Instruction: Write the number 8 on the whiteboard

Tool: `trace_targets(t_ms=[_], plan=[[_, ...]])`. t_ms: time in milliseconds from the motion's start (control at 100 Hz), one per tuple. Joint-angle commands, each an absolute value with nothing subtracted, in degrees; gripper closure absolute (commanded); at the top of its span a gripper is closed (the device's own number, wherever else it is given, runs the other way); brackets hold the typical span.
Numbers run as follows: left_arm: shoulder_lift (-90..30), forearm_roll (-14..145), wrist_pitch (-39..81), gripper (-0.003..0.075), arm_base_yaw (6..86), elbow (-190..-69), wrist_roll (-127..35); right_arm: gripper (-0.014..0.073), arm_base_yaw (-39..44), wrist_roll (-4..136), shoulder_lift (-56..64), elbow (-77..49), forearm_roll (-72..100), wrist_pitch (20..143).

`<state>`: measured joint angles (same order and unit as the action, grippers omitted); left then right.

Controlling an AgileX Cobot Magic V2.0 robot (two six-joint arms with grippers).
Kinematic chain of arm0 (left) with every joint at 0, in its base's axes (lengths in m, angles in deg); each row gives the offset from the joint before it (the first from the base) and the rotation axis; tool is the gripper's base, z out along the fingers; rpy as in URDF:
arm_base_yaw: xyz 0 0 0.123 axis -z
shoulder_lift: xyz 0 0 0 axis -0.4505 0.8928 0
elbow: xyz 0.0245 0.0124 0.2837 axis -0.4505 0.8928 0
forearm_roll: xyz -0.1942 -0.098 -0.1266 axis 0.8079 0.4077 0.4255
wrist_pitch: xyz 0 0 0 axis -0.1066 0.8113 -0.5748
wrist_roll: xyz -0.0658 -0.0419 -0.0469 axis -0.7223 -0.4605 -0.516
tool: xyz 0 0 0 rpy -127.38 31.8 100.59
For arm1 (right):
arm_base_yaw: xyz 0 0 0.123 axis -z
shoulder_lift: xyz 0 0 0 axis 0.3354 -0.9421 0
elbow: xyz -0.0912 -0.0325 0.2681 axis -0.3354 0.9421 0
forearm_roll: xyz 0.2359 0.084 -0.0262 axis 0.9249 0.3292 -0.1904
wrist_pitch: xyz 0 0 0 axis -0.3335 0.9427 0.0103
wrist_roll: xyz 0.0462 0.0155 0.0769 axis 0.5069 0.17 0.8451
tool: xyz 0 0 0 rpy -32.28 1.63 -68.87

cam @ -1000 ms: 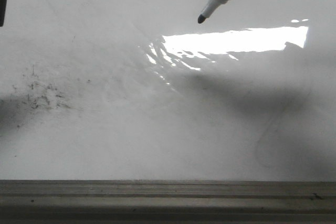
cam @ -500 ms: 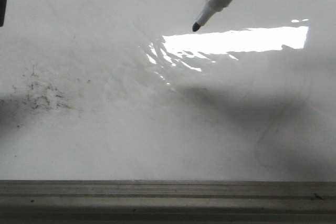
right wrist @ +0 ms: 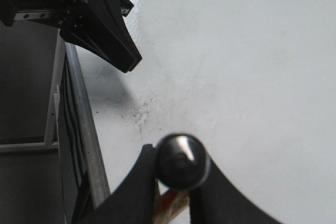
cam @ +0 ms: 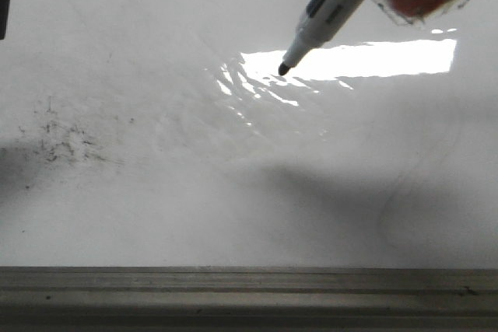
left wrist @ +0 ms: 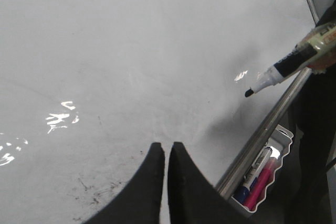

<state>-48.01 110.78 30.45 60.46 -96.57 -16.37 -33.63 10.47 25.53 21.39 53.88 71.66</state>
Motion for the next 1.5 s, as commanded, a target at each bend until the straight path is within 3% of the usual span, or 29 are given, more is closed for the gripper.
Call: trace_targets(t_ms=[0, 150, 270, 440, 790, 1010, 1490], plan=[[-48.08, 112.81, 29.5, 0.0741, 60.59, -98.0, -16.34, 0.0657, -34.32, 24.44, 26.45, 19.6, 38.97, 66.34], [-48.08, 112.81, 29.5, 0.0741, 60.59, -98.0, -16.34, 0.0657, -35.59, 63.52, 26.95, 19.6, 0.78, 58.81], [-48.08, 112.81, 29.5, 0.0741, 60.59, -98.0, -16.34, 0.0655, -35.28, 80.56, 26.95, 19.6, -19.9, 57.44], [-48.08, 112.81, 29.5, 0.0741, 60.59, -98.0, -16.34, 0.0655, -34.83, 80.71, 27.04, 19.6, -20.41, 64.06], [-48.08, 112.81, 29.5, 0.0741, 60.59, -98.0, -16.34, 0.0655, -32.17, 80.45, 27.07, 19.6, -21.23, 63.48], [-48.08, 112.81, 29.5, 0.0741, 60.59, -98.0, -16.34, 0.0655, -26.92, 80.45, 25.85, 19.6, -21.23, 59.32], [-48.08, 112.67, 28.55, 0.0741, 60.59, -98.0, -16.34, 0.0655, -26.78, 80.45, 18.86, 19.6, -20.86, 54.08]])
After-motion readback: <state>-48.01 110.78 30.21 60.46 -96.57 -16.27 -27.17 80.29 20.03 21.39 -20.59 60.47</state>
